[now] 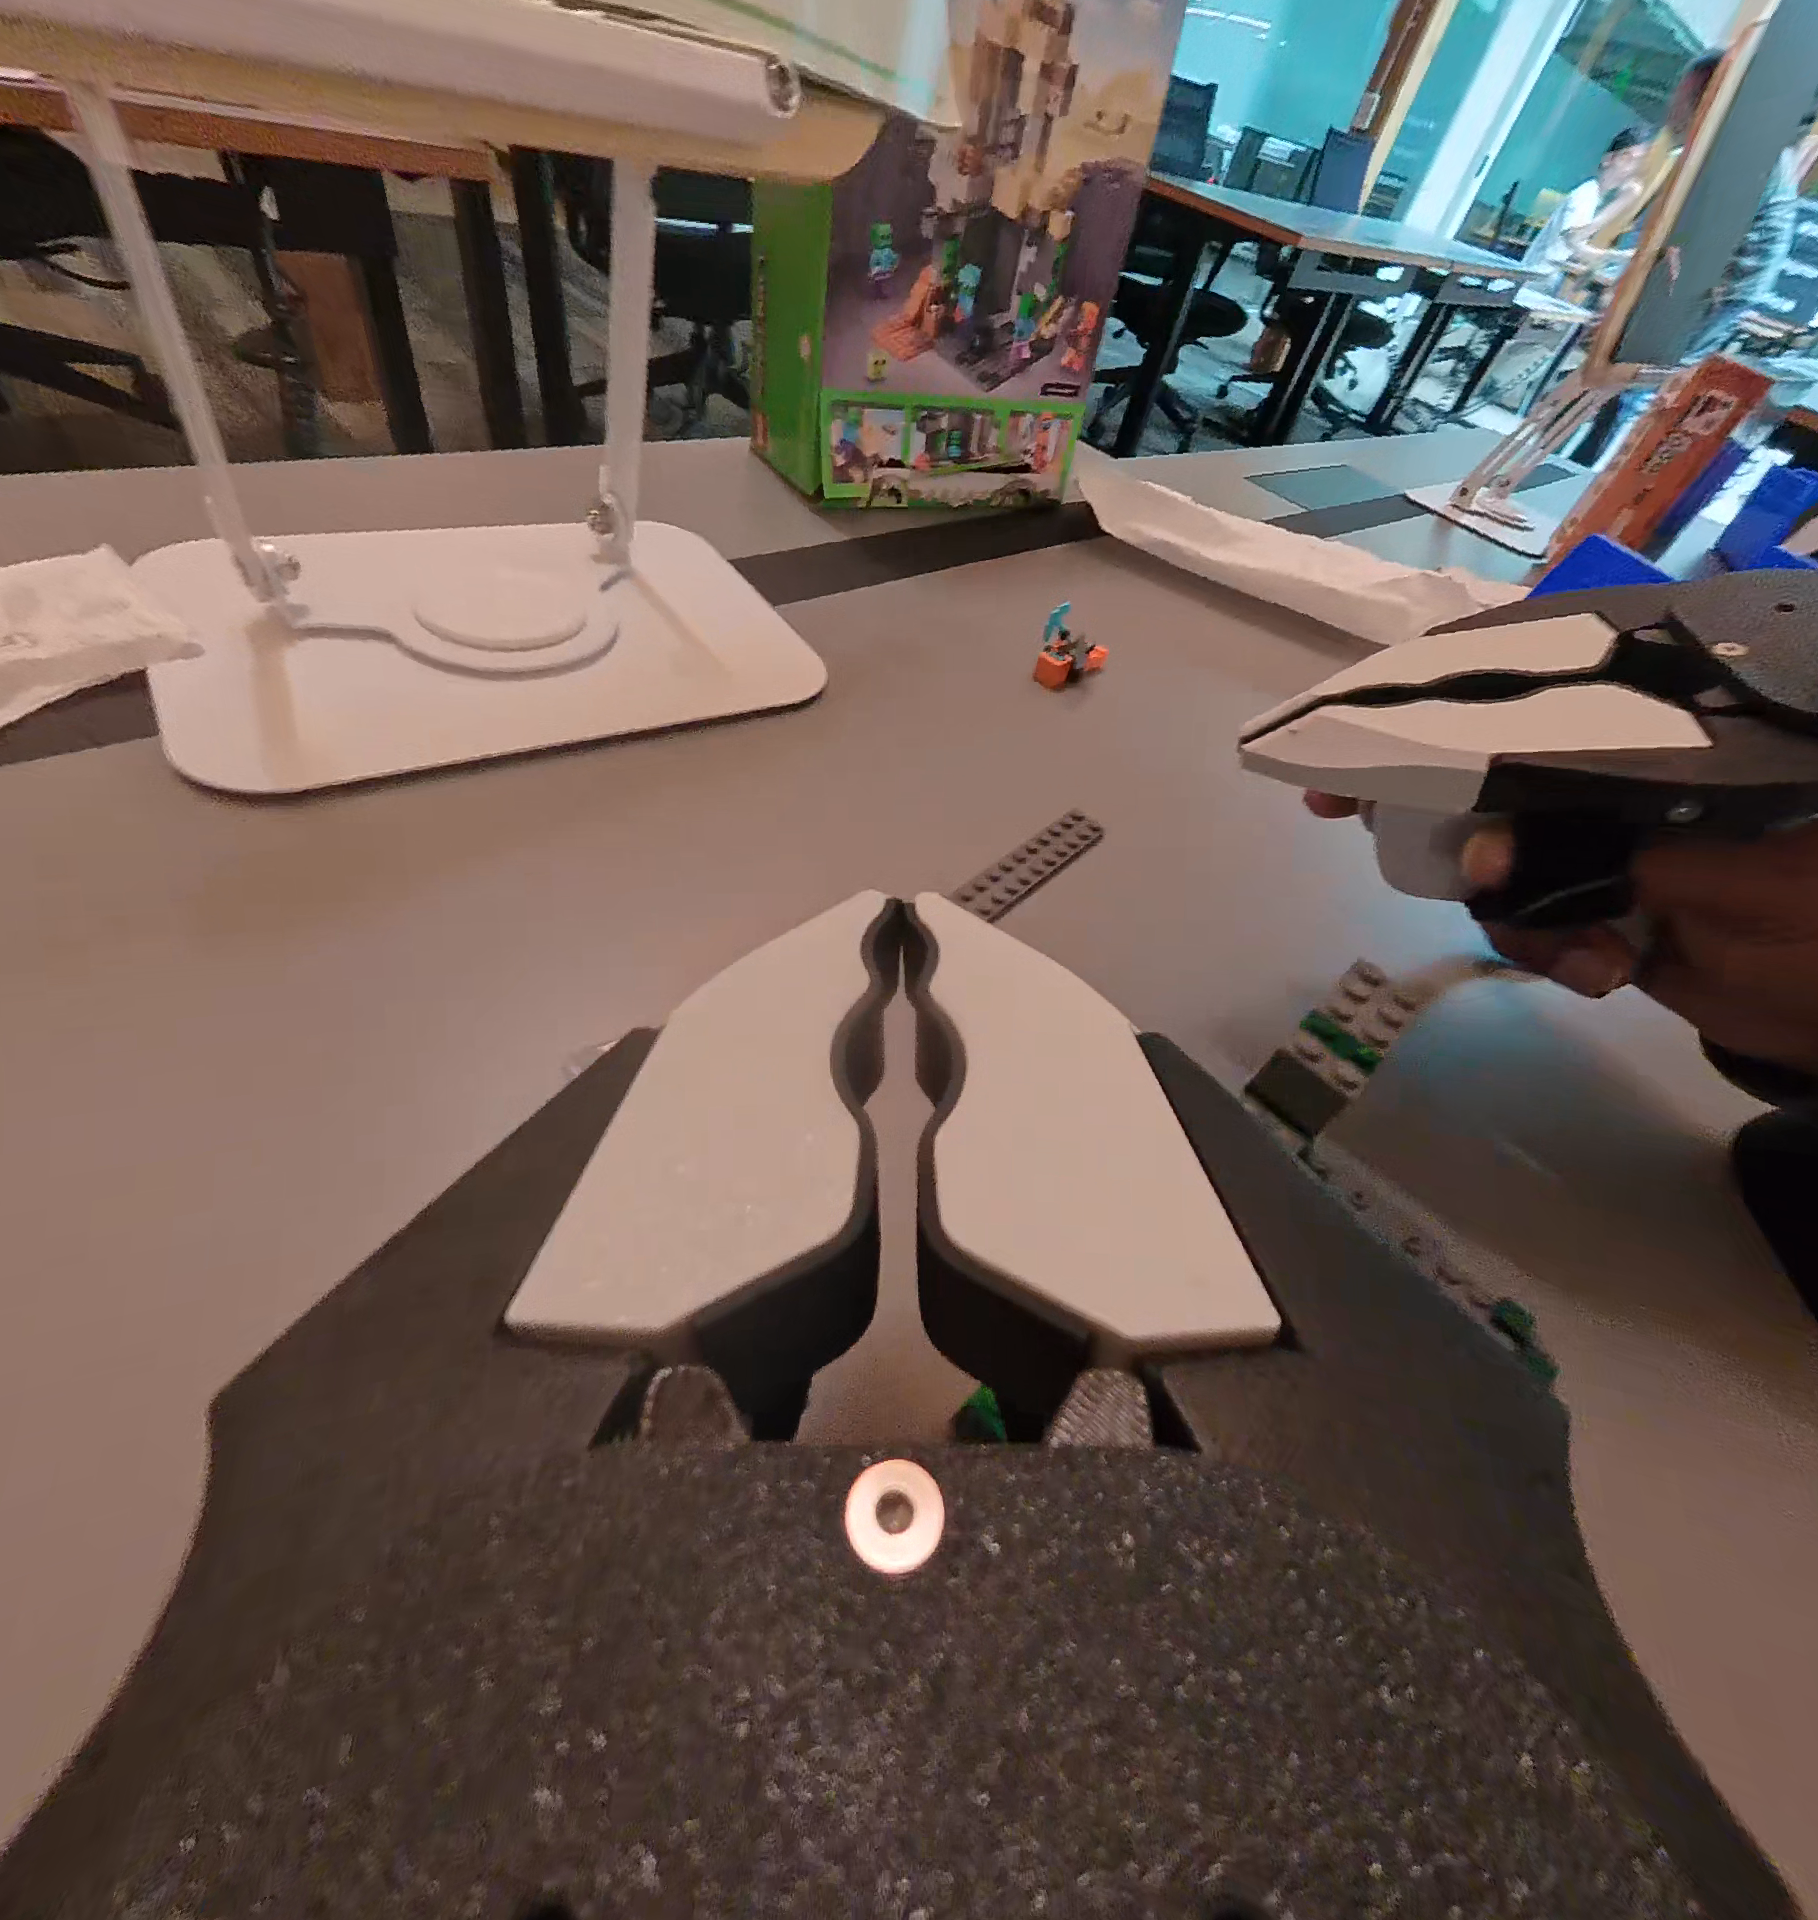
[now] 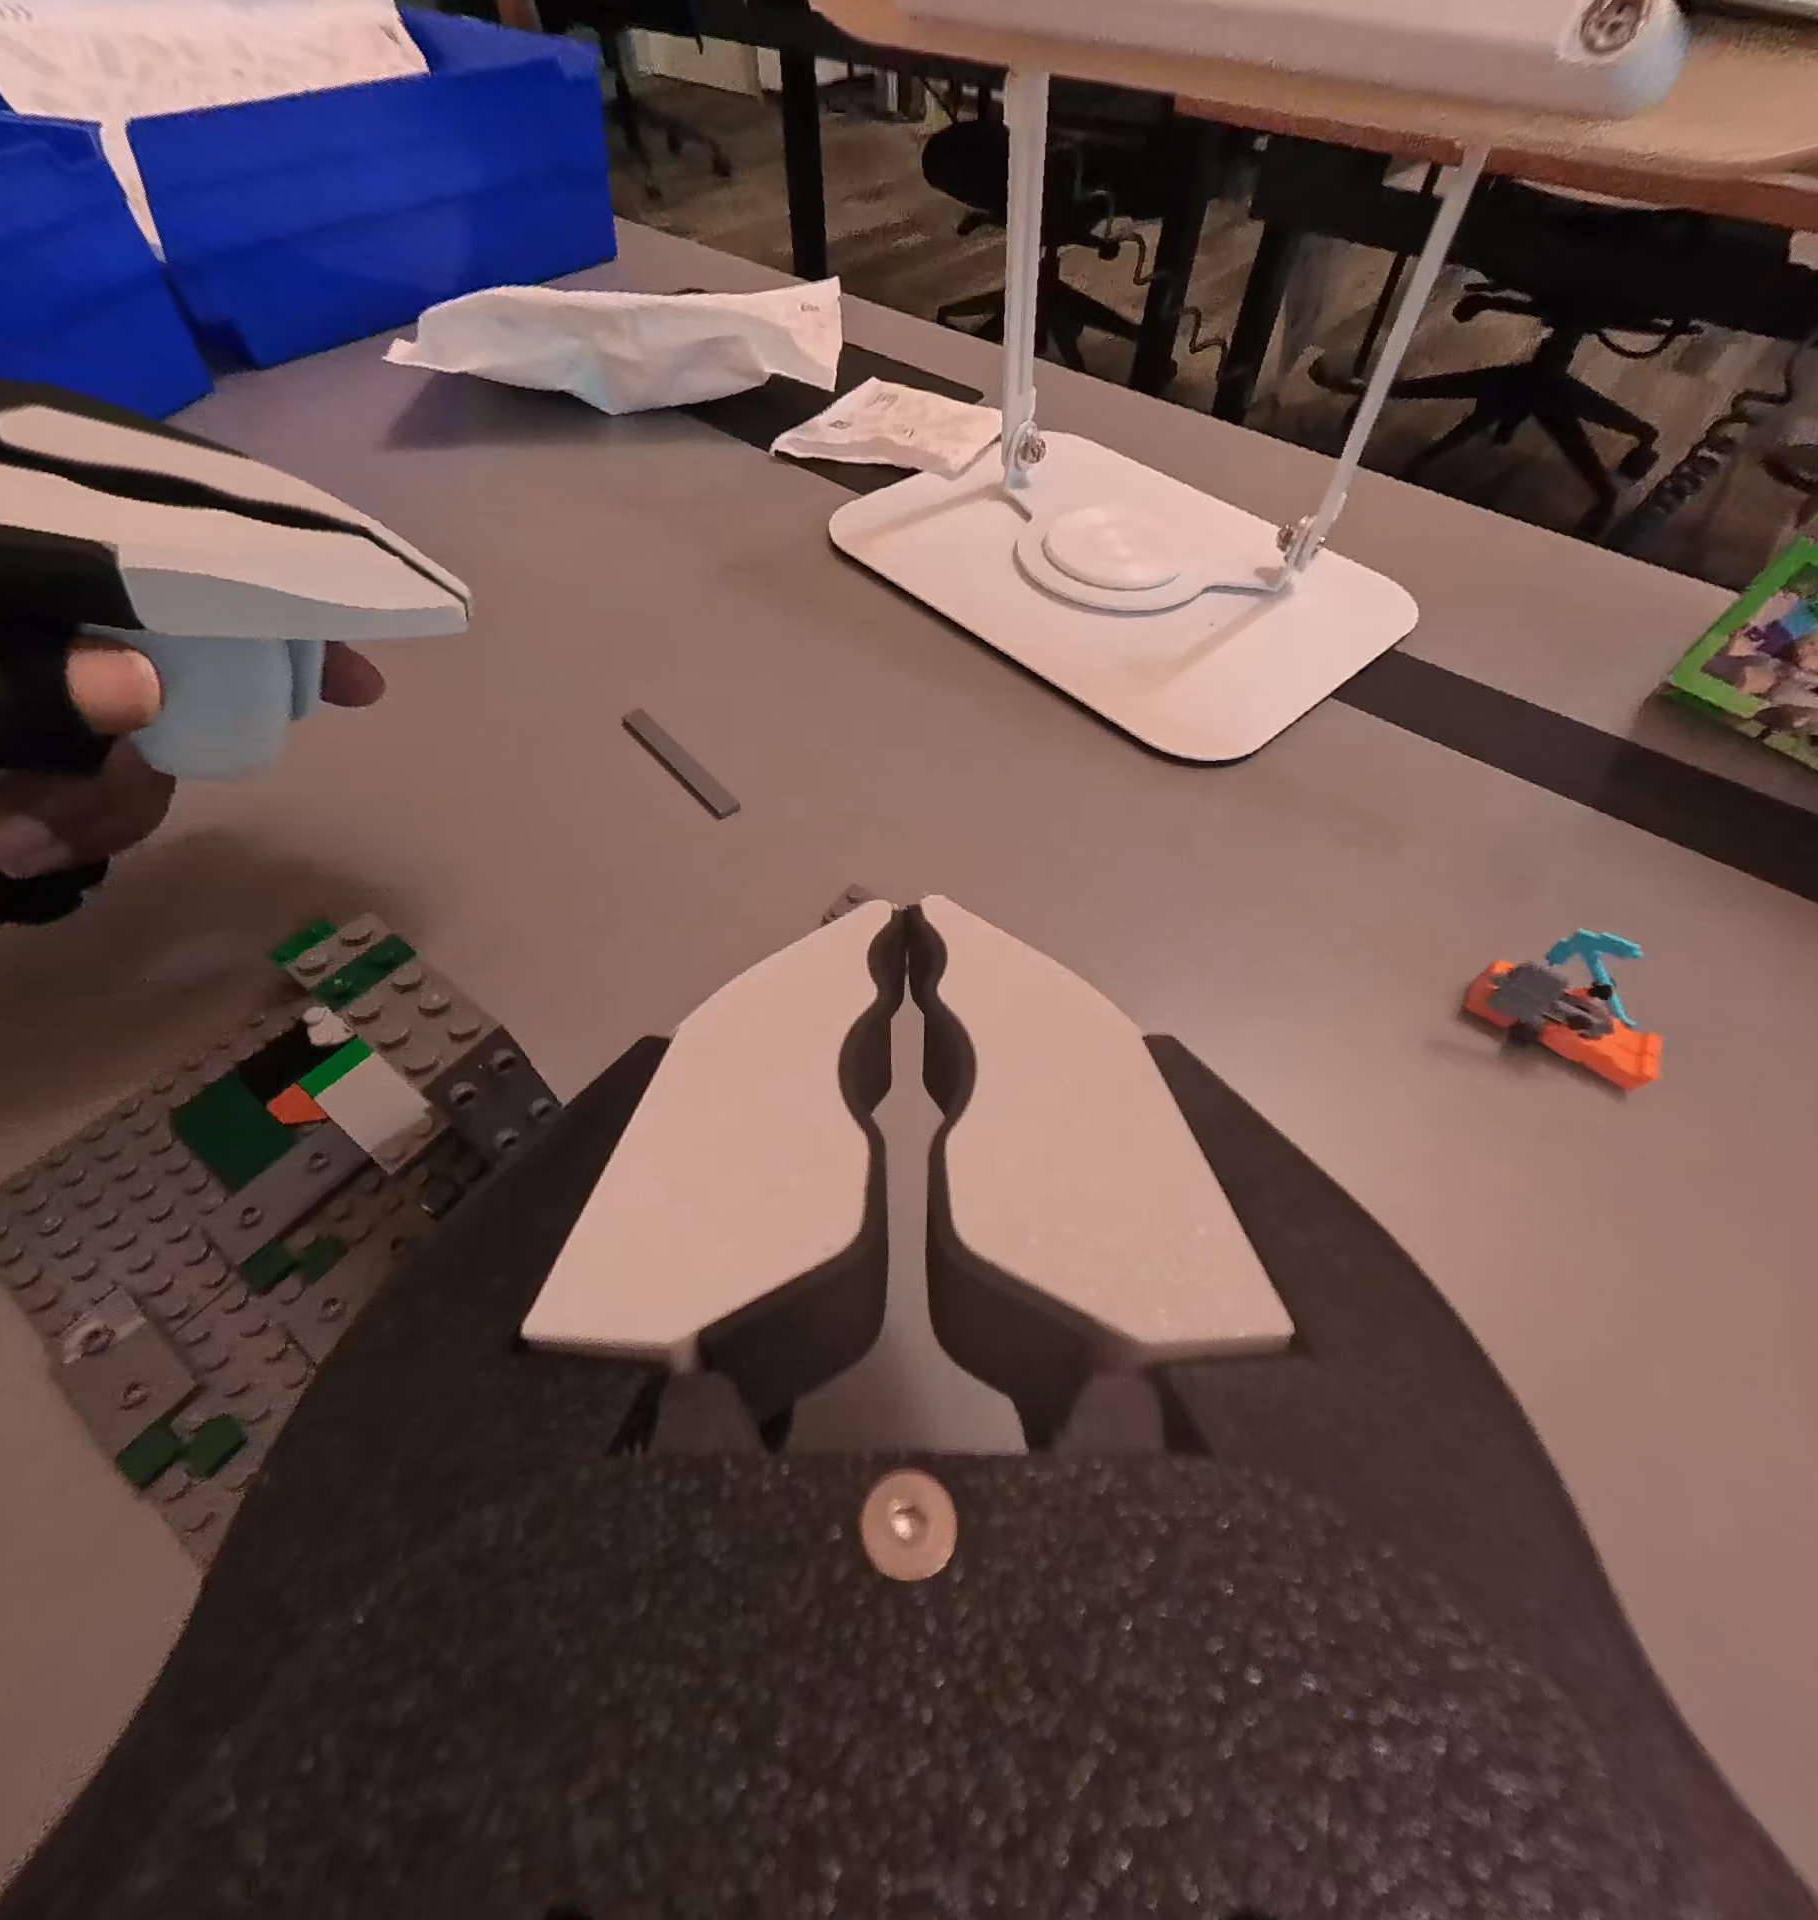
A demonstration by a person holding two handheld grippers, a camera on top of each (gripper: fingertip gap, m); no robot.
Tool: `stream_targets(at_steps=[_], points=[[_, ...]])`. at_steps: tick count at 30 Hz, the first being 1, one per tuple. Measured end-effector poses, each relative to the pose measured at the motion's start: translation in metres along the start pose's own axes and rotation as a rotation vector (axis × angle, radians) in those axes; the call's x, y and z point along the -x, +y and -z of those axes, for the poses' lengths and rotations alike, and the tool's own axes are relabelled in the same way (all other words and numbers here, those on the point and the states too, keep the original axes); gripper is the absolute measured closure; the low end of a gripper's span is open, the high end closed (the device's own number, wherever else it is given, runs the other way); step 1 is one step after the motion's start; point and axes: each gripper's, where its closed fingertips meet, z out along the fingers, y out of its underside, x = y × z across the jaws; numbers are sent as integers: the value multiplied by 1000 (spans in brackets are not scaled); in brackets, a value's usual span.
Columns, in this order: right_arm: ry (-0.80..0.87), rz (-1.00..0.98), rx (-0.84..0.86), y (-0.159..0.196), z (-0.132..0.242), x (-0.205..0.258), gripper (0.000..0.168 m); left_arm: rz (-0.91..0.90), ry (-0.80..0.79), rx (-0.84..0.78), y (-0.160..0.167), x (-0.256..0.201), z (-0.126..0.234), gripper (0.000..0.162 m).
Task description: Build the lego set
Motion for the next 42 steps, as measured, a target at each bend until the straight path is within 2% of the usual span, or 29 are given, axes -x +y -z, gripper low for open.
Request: stream_targets(at_steps=[6,10,20,28,36,42], points=[[8,106,-24,4,0,-5,168,-1,-49,-22,-4,23,9,162],[-22,77,-52,3,2,-6,168,-5,-33,-50,-8,24,11,162],[-29,130,-76,-2,8,-7,168,-281,-36,7,-2,13,6,162],[-46,177,-62,1,6,0,168,-334,-39,10,-4,9,6,162],[-85,179,-87,-3,9,8,168,-276,-61,8,-9,7,11,162],[-107,119,-84,-3,10,4,160,-221,-32,-2,-9,8,13,162]])
